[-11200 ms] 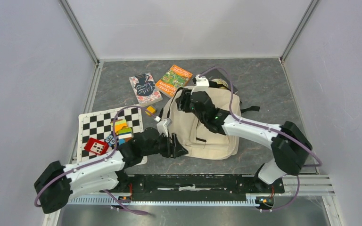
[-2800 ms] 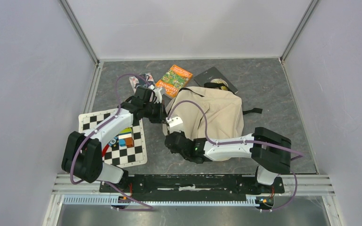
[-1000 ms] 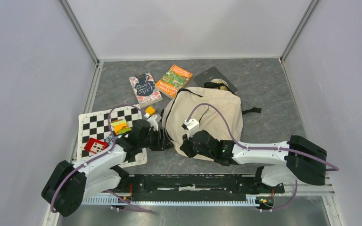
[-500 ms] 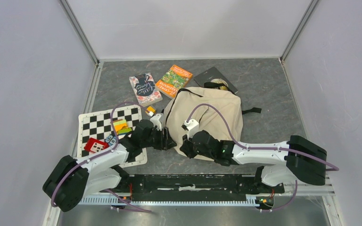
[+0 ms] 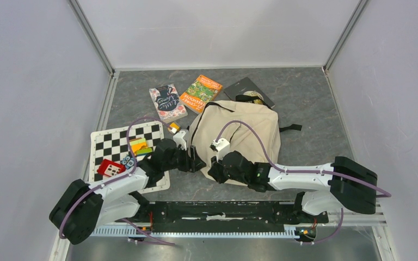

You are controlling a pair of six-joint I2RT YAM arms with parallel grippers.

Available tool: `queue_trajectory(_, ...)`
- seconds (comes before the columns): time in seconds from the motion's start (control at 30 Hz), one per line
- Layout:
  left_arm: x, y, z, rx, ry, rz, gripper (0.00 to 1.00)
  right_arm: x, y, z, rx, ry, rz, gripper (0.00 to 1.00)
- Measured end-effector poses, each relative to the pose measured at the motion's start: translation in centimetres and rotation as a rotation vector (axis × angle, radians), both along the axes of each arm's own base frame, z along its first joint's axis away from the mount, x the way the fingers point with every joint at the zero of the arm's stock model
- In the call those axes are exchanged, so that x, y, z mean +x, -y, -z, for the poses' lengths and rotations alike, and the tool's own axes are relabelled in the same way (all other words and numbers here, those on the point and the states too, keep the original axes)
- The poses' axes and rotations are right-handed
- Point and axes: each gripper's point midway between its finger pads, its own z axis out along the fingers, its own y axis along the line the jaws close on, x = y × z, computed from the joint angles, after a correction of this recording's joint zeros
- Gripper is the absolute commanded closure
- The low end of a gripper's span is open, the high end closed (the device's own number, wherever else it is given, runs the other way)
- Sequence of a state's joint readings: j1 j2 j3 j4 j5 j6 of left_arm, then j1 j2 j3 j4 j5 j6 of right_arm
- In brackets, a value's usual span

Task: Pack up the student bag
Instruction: Unzip the student bag at the center of the board.

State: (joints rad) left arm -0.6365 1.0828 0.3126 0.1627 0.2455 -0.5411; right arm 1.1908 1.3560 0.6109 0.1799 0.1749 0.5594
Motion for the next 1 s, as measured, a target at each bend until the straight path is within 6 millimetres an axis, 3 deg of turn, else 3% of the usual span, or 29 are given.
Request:
queue_trajectory(0.17, -0.4, 0.6, -0.9, -0.045, 0.017, 0.037, 0.34, -0.1, -0.1, 0.0, 0.004, -0.003, -0.006, 0.87)
queue_trajectory(0.47, -1.5, 1.0, -4.7, -0.150, 0.076, 0.071, 0.35, -0.3, 0.0, 0.2, 0.001, -0.007, -0.011, 0.87)
queue_trajectory(0.9, -3.3, 1.6, -3.3, -0.150, -0.040, 0.110, 0.34, -0.3, 0.0, 0.2, 0.005, -0.013, -0.007, 0.87)
queue_trajectory(1.0, -3.3, 1.6, -3.3, -0.148, -0.041, 0.108, 0.34, -0.1, 0.1, 0.3, 0.006, -0.008, 0.006, 0.83)
